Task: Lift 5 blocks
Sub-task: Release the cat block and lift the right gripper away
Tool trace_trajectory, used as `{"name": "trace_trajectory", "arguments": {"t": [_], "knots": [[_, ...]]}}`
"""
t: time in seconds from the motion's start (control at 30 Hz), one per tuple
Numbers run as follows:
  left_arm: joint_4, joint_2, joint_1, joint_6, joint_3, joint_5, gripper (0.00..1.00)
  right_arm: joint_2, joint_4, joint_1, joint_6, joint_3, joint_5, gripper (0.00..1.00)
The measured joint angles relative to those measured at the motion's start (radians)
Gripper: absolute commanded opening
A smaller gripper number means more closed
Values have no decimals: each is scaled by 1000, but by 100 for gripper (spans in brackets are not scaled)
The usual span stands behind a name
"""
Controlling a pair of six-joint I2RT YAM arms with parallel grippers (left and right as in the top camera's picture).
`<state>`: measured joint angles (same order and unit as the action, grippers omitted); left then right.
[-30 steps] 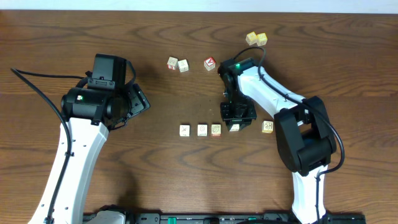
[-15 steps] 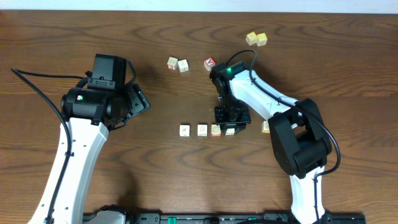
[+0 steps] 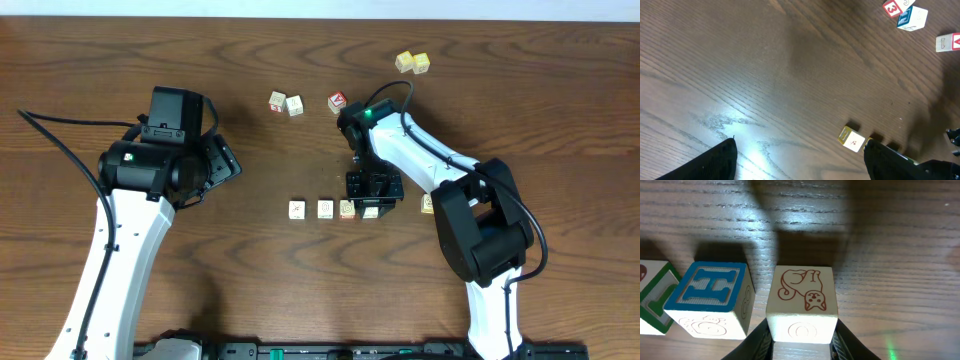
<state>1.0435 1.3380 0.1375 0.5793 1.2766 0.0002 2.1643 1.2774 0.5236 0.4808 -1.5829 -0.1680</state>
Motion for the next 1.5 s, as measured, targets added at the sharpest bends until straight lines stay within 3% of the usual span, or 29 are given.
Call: {"name": "trace_trajectory", "arguments": {"t": [0.5, 1.07, 1.5], "knots": [[0, 0, 0, 0, 0, 0, 81, 0, 0, 0, 46, 0, -10, 32], [0, 0, 0, 0, 0, 0, 81, 0, 27, -3, 64, -5, -27, 45], [0, 0, 0, 0, 0, 0, 81, 0, 219, -129, -27, -266, -34, 45]]}}
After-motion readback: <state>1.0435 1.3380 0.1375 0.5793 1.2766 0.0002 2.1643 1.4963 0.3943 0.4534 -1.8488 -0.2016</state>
